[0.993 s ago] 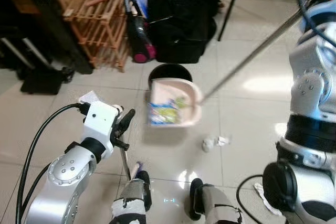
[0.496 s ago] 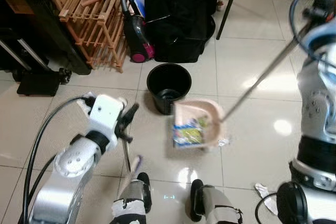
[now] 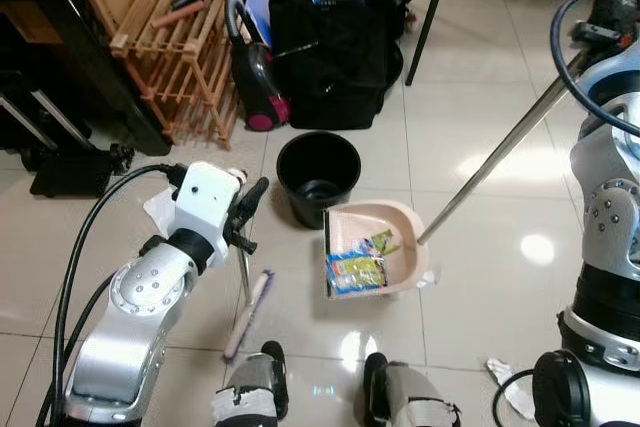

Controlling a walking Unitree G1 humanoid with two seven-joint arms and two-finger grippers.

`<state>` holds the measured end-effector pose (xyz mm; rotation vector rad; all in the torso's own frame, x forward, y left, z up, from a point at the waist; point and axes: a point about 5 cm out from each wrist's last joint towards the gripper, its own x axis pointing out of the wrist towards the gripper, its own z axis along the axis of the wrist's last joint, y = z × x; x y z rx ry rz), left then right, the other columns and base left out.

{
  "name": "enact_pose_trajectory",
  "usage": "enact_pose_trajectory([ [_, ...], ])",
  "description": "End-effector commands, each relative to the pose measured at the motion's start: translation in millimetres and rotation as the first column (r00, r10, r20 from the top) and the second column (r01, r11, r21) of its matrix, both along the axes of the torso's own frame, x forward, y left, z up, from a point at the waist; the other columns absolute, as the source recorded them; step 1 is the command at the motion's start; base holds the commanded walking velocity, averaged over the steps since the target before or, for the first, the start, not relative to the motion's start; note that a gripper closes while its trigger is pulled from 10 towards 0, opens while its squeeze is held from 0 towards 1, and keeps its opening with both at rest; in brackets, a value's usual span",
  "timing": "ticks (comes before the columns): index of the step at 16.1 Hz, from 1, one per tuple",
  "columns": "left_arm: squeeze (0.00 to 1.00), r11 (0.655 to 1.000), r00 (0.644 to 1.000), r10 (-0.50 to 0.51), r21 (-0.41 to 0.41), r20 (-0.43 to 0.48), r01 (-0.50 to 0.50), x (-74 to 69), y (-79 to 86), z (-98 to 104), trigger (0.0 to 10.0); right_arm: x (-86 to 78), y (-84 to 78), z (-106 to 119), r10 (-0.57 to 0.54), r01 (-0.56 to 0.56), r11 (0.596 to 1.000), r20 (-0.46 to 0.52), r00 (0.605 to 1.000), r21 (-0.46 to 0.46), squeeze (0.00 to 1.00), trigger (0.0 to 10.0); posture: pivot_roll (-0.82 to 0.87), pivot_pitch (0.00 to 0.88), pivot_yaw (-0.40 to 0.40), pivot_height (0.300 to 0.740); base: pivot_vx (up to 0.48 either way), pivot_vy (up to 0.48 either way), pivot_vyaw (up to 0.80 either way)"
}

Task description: Sweep floor

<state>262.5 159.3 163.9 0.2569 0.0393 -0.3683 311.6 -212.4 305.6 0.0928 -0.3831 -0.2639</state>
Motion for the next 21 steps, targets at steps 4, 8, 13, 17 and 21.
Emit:
enact_pose_trajectory([
  [4,0.0,1.0,0.999,0.008,0.016,0.041,-0.009,1.3,8.0,4.6,10.0,-4.4,3.1,17.1,0.026,-0.028,0.999,0.064,0.998,0.029,0.0,10.0,-0.01,0.136,0.004,0.74,0.0,0.0,0.0],
  [8,0.0,1.0,0.999,-0.002,-0.01,0.035,0.002,2.8,3.1,3.4,10.0,-2.5,5.7,24.9,0.009,-0.009,1.0,0.069,0.998,-0.005,0.0,10.0,-0.01,0.12,0.007,0.74,0.282,0.0,0.12],
  [13,0.0,1.0,0.999,-0.016,-0.006,0.038,0.016,4.6,4.2,4.5,10.0,-3.0,2.5,61.8,0.024,-0.038,0.996,0.182,0.983,0.076,0.0,10.0,0.0,0.115,0.017,0.74,0.329,0.0,0.0],
  [17,0.0,1.0,0.999,-0.017,-0.001,0.04,0.017,5.1,4.2,3.6,10.0,2.9,4.0,68.4,0.044,-0.057,0.997,0.197,0.979,0.058,0.0,10.0,0.0,0.112,0.011,0.74,0.341,0.0,0.0],
  [21,0.0,1.0,0.999,-0.01,-0.002,0.043,0.01,3.2,6.8,4.2,10.0,7.0,10.8,62.2,0.057,-0.061,0.998,0.153,0.987,0.022,0.0,10.0,0.01,0.111,0.008,0.74,0.348,0.0,0.13],
])
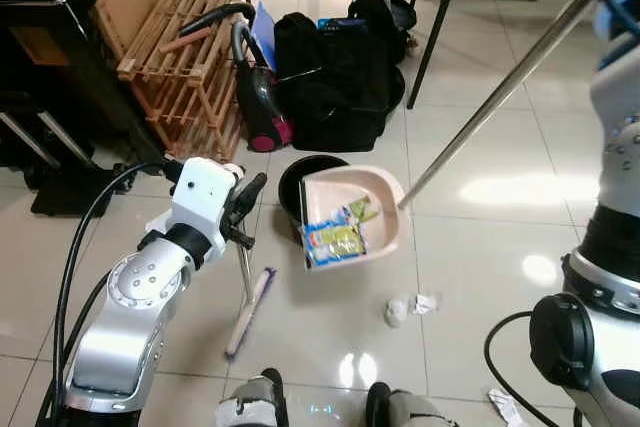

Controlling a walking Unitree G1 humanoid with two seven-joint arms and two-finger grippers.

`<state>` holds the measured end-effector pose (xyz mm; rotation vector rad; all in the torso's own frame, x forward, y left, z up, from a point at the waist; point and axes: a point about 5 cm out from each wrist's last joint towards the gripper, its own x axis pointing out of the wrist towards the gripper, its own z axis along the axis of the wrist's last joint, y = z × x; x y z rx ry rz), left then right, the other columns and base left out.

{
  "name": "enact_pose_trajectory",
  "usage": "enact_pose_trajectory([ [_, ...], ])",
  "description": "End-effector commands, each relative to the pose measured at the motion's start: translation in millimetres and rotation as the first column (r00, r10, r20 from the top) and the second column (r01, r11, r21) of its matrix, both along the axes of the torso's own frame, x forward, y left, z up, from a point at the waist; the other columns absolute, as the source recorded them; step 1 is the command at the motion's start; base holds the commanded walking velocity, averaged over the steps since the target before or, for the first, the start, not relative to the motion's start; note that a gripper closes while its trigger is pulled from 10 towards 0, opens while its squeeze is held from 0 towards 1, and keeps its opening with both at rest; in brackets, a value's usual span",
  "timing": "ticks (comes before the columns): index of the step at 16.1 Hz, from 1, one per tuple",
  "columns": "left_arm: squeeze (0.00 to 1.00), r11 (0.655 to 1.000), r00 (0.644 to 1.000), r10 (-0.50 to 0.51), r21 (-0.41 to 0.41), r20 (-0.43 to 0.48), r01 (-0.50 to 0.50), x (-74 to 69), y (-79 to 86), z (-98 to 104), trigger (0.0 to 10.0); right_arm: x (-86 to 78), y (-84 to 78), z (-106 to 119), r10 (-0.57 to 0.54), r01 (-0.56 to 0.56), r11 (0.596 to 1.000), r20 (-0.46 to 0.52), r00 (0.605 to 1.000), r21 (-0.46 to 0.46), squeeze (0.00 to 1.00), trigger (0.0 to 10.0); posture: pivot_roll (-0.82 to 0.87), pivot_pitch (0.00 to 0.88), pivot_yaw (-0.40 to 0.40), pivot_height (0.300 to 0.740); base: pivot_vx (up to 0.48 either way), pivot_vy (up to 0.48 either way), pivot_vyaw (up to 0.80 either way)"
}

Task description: Sweep floor

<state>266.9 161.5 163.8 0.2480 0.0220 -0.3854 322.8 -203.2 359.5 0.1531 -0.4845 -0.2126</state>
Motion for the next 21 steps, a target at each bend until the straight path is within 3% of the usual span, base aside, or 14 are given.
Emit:
enact_pose_trajectory([
  [1,0.0,1.0,1.0,0.011,0.009,0.029,-0.012,-1.2,5.1,4.2,10.0,-3.9,3.2,6.6,0.007,-0.006,1.0,0.038,0.999,-0.012,0.0,10.0,0.01,0.11,0.009,0.74,0.352,0.0,0.8],
  [4,0.0,1.0,1.0,0.005,0.011,0.027,-0.005,-1.3,5.0,3.7,10.0,-6.1,3.4,4.7,0.014,-0.017,0.999,0.061,0.998,0.036,0.0,10.0,0.0,0.108,0.015,0.74,0.351,0.0,0.27],
  [16,0.0,1.0,1.0,-0.014,0.013,0.013,0.014,1.3,1.5,1.6,10.0,-8.9,-7.3,3.1,-0.049,0.047,0.998,0.063,0.997,0.038,0.0,10.0,0.0,0.113,0.021,0.74,0.363,0.0,0.0],
  [21,0.0,1.0,1.0,-0.017,0.006,-0.021,0.017,-3.3,0.1,-4.7,10.0,-7.2,-15.3,-0.2,-0.092,0.088,0.994,0.062,0.994,0.06,0.0,10.0,0.0,0.12,0.021,0.74,0.0,0.0,0.0],
])
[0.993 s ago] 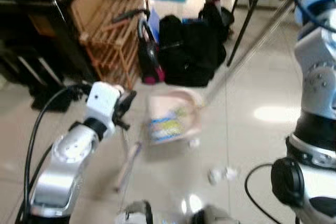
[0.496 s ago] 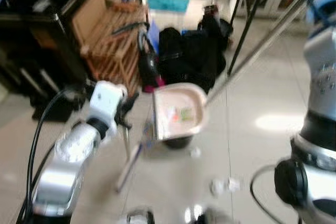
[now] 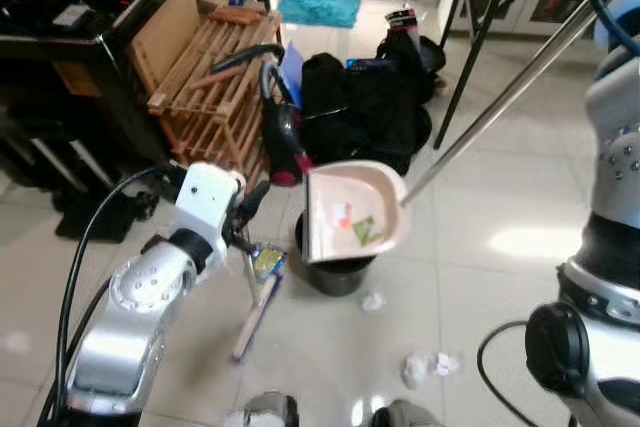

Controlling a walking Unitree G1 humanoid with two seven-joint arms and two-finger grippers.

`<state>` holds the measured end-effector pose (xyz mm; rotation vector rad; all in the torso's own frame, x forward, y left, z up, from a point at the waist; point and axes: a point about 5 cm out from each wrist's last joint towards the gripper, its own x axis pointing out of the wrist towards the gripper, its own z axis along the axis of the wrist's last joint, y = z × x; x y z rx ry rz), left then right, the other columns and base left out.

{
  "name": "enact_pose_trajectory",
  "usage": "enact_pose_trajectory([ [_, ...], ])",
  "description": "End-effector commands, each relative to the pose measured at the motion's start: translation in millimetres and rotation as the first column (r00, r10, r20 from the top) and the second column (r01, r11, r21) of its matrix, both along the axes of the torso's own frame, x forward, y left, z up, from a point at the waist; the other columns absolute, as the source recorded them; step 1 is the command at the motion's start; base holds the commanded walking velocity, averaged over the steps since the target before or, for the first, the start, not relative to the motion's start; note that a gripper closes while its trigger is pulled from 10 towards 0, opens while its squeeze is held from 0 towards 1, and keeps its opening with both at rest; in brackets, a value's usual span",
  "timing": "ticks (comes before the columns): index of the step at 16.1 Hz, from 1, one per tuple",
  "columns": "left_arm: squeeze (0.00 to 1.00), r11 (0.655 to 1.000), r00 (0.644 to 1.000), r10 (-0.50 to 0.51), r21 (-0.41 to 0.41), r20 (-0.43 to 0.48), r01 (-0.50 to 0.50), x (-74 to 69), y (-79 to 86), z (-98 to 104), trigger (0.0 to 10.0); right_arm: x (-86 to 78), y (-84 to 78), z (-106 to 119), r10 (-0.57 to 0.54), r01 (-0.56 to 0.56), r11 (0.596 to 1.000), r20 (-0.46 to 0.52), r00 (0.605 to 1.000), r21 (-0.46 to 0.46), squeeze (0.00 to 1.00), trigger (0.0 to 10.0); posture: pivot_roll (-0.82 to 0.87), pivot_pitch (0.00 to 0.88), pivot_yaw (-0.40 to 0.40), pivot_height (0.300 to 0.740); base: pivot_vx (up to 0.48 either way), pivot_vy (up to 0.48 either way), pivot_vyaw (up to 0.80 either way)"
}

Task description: Sweep floor

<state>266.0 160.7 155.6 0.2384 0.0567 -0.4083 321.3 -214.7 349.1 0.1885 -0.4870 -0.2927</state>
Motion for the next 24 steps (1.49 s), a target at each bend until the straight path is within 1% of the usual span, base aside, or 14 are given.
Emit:
enact_pose_trajectory([
  [1,0.0,1.0,1.0,0.002,0.01,0.015,-0.002,-2.4,1.0,2.5,10.0,-5.2,-4.1,10.1,-0.029,0.028,1.0,0.064,0.998,0.004,0.0,10.0,0.0,0.122,0.021,0.74,0.0,0.0,0.0],
  [3,0.0,1.0,1.0,0.003,0.024,0.004,-0.003,-4.4,1.8,-2.3,10.0,-1.6,-3.8,9.8,-0.042,0.042,0.999,0.071,0.997,0.006,0.0,10.0,0.0,0.126,0.018,0.74,0.0,0.0,0.0],
  [6,0.0,0.999,1.0,0.008,0.033,-0.01,-0.007,-8.5,4.0,-6.5,10.0,7.0,6.0,7.8,-0.03,0.031,1.0,0.096,0.995,0.001,0.0,10.0,0.01,0.127,0.01,0.74,0.0,0.0,0.0],
  [9,0.0,0.999,1.0,0.013,0.04,-0.022,-0.012,-13.1,6.3,-9.4,10.0,13.7,13.9,3.9,-0.026,0.029,0.999,0.111,0.993,-0.022,0.0,10.0,0.02,0.128,-0.001,0.74,0.0,0.0,0.0],
  [12,0.0,0.999,0.999,0.016,0.046,-0.034,-0.015,-17.6,8.6,-12.2,10.0,15.4,21.8,4.7,-0.031,0.04,0.998,0.158,0.987,-0.054,0.0,10.0,0.02,0.135,-0.006,0.74,0.0,0.0,0.0],
  [13,0.0,0.999,0.999,0.016,0.047,-0.037,-0.014,-18.7,8.7,-13.3,10.0,15.8,26.8,5.5,-0.033,0.049,0.996,0.189,0.982,-0.08,0.0,10.0,0.02,0.136,-0.006,0.74,0.0,0.0,0.0],
  [14,0.0,0.999,0.999,0.014,0.047,-0.041,-0.012,-19.3,8.5,-14.6,10.0,15.9,36.5,7.0,-0.02,0.051,0.991,0.235,0.972,-0.127,0.0,10.0,0.02,0.137,-0.007,0.74,0.0,0.0,0.0],
  [16,0.0,0.999,0.999,0.012,0.048,-0.042,-0.01,-19.7,8.1,-14.7,10.0,16.3,47.8,7.7,0.013,0.033,0.986,0.271,0.962,-0.164,0.0,10.0,0.02,0.14,-0.009,0.74,0.0,0.0,0.0],
  [17,0.0,0.999,0.999,0.012,0.049,-0.043,-0.01,-19.8,8.1,-14.6,10.0,16.2,53.7,7.5,0.035,0.018,0.983,0.283,0.958,-0.184,0.0,10.0,0.02,0.14,-0.011,0.74,0.0,0.0,0.0],
  [19,0.0,0.999,0.999,0.011,0.052,-0.044,-0.009,-20.8,8.6,-14.5,10.0,13.8,76.2,2.9,0.116,-0.026,0.959,0.306,0.945,-0.282,0.0,10.0,0.02,0.148,-0.012,0.74,0.0,0.0,0.0],
  [23,0.0,0.998,0.999,0.015,0.058,-0.048,-0.012,-21.6,10.5,-15.1,10.0,10.7,95.6,-5.8,0.171,-0.046,0.934,0.329,0.929,-0.354,0.0,10.0,0.03,0.15,-0.013,0.74,0.0,0.0,0.0],
  [24,0.0,0.998,0.999,0.017,0.06,-0.046,-0.015,-21.5,11.1,-14.7,10.0,6.1,105.6,-8.2,0.201,-0.057,0.923,0.35,0.915,-0.381,0.0,10.0,0.03,0.151,-0.013,0.74,0.0,0.0,0.0],
])
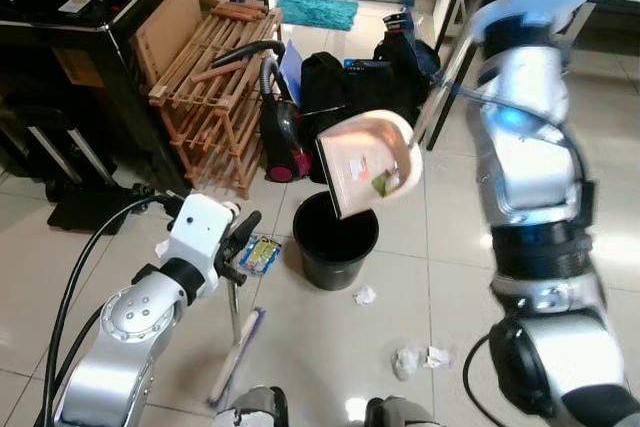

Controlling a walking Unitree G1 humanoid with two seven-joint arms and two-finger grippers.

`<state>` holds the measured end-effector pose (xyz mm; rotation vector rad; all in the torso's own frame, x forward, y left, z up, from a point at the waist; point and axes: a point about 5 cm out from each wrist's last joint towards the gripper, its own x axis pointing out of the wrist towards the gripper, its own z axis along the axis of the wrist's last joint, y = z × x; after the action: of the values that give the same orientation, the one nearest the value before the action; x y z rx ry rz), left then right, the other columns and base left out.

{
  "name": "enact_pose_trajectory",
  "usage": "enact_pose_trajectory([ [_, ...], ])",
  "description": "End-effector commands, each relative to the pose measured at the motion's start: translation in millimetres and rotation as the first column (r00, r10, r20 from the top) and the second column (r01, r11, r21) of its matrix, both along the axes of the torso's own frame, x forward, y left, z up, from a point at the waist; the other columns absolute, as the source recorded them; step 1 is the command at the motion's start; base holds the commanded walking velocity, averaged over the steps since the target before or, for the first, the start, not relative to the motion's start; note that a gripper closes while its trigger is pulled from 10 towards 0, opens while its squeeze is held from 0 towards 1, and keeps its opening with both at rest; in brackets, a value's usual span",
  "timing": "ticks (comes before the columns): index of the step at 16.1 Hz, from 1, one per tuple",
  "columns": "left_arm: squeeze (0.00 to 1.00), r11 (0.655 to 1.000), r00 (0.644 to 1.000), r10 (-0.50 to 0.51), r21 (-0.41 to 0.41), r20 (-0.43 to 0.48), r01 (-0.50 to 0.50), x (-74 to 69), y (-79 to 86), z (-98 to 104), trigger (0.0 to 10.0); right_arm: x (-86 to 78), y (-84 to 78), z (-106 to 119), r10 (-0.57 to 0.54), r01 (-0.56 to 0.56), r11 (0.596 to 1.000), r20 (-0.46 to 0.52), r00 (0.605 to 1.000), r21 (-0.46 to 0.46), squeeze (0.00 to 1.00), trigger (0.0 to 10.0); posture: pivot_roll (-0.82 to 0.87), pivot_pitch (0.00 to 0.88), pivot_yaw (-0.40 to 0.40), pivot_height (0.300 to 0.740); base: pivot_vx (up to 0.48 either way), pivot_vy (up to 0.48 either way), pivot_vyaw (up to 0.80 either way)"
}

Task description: Sweep floor

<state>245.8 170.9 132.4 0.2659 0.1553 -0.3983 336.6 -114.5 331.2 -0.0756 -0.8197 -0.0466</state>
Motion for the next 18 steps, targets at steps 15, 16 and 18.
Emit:
enact_pose_trajectory([
  [15,0.0,1.0,0.997,-0.005,0.012,0.072,0.004,1.8,-0.1,15.8,10.0,-44.1,59.4,-17.4,0.301,-0.284,0.949,0.125,0.945,-0.137,0.0,10.0,0.03,0.147,-0.013,0.74,0.0,0.0,0.0],
  [16,0.0,1.0,0.997,-0.005,0.013,0.072,0.004,1.9,0.0,15.9,10.0,-46.8,62.1,-19.0,0.312,-0.293,0.944,0.126,0.942,-0.154,0.0,10.0,0.03,0.148,-0.013,0.74,0.0,0.0,0.0],
  [18,0.0,1.0,0.997,-0.005,0.015,0.072,0.004,2.1,0.1,16.0,10.0,-53.3,67.5,-20.7,0.33,-0.297,0.932,0.144,0.933,-0.209,0.0,10.0,0.03,0.15,-0.013,0.74,0.0,0.0,0.0],
])
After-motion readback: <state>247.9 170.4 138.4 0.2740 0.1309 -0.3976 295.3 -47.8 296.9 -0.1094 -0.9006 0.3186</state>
